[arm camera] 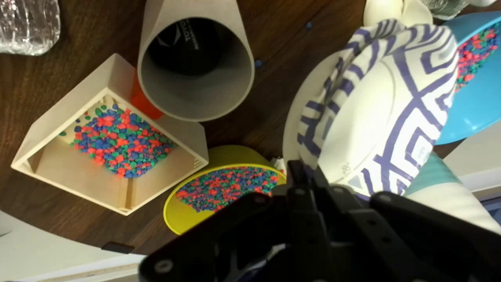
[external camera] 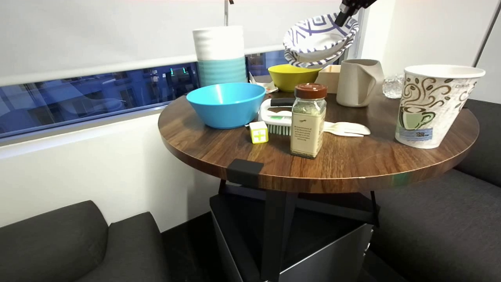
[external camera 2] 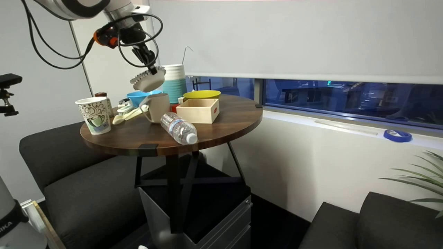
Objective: Put the black object into the striped bowl and put black object into the white cup
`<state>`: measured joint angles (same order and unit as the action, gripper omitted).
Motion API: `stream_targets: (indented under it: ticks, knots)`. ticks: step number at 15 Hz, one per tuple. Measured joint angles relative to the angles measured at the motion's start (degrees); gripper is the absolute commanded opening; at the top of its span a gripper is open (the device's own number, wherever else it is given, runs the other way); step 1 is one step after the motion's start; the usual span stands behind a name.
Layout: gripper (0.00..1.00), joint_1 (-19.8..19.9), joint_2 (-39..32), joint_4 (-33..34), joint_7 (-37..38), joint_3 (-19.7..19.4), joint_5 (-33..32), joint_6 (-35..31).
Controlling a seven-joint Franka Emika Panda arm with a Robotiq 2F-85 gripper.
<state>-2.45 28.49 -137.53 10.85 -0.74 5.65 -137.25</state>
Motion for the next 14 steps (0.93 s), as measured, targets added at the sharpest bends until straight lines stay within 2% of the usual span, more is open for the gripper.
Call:
stream_targets:
  ticks: [14]
  knots:
    - [0.01,0.1,-16.7,10.7,0.0,0.0,3.1,8.7]
